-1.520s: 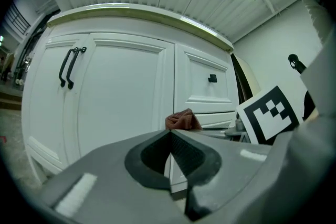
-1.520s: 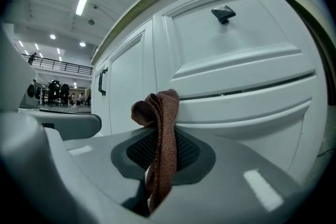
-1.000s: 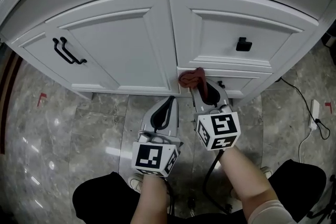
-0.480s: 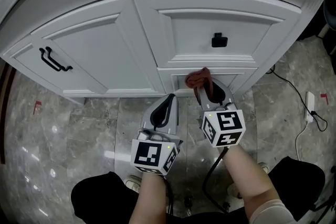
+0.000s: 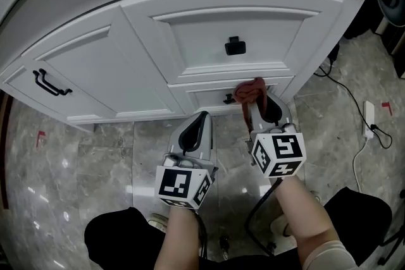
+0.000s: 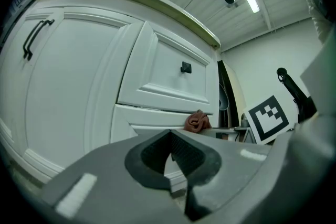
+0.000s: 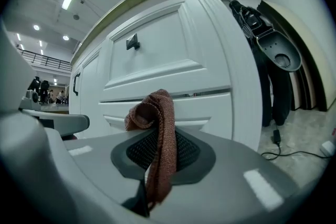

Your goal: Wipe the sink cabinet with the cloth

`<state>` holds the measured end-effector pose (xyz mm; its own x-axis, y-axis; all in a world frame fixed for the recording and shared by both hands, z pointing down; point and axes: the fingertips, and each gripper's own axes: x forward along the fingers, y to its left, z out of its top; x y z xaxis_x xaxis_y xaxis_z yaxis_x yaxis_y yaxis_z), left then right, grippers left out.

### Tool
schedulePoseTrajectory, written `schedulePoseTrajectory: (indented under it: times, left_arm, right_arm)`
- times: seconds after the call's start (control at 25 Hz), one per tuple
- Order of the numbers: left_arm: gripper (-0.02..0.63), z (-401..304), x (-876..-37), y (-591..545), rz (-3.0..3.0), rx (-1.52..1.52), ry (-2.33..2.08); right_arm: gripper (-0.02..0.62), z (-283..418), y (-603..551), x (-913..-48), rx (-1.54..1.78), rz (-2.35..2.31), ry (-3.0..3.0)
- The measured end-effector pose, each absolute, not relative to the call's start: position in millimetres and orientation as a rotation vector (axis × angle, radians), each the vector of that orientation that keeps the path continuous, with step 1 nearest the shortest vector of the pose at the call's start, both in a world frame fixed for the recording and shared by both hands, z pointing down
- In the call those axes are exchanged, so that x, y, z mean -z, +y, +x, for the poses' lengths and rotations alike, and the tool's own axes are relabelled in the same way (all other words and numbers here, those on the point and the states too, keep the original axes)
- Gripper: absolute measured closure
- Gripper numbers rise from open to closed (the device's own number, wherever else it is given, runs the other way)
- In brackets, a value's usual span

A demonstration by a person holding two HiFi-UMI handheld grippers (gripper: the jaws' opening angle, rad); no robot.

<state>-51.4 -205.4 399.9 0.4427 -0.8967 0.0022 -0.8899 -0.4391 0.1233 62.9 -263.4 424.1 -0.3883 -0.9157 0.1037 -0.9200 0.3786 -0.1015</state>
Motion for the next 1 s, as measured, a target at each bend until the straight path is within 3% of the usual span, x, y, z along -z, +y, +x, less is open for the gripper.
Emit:
schedulePoseTrajectory:
  times: [0.64, 0.8, 1.0]
  left_arm:
    - [0.606, -23, -413, -210, 2.585, 0.083, -1.539]
    - [0.606, -38, -424, -208, 2.552, 0.074, -1.568]
    - [0.606, -74, -435, -204, 2.488, 0.072, -1.642]
  right_arm:
    - [0.512, 149, -261, -421, -0.311, 2.026, -2.440]
    - [0.514, 120, -249, -436, -0.391, 1.983, -2.495]
    - [0.514, 30, -230, -458, -0.416, 1.744, -2.650]
